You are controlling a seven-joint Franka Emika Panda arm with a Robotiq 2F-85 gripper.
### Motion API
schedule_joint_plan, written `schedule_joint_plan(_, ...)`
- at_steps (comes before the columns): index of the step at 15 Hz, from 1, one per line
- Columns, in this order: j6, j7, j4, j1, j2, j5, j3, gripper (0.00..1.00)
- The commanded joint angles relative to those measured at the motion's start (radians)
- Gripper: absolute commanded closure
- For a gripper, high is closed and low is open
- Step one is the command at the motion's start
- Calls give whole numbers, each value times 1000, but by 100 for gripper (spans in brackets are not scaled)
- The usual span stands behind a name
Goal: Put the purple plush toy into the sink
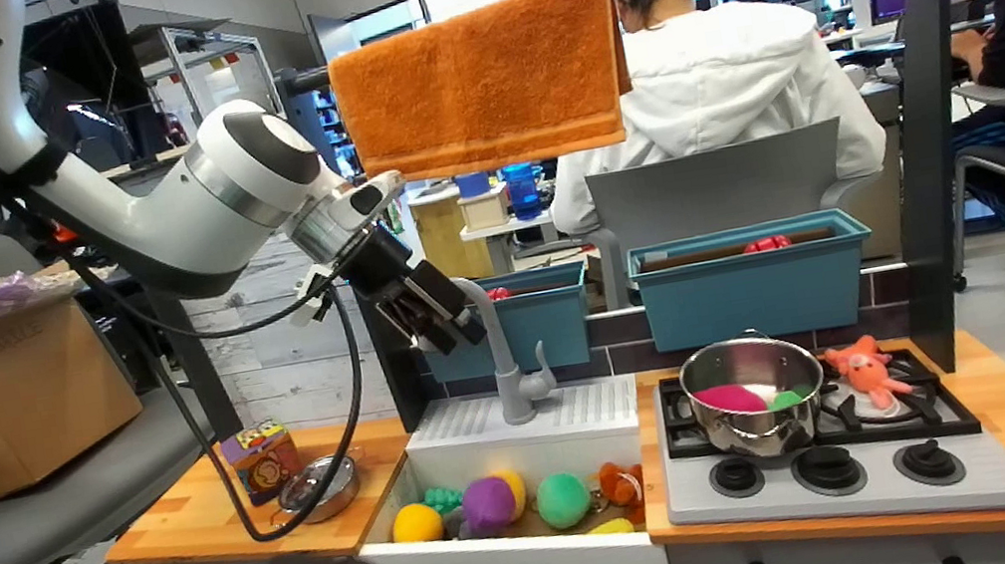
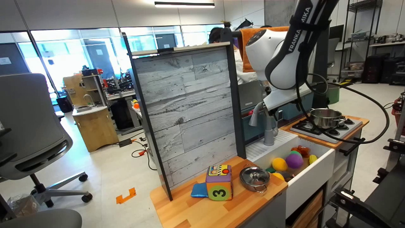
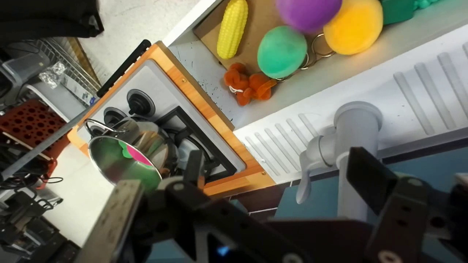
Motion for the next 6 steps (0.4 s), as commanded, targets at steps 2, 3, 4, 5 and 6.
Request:
schedule_joint_plan(2, -8, -13, 6, -16, -10, -2, 23, 0)
schedule_joint_plan(3, -6, -36, 1, -30, -18, 8, 41, 0)
schedule_joint_plan(4, -4, 0, 3, -12, -1, -6, 17, 0)
schedule_joint_plan(5, -3, -1, 3, -13, -1, -5, 20, 0)
schedule_joint_plan(6, -3, -1, 2, -13, 0, -5, 20, 0)
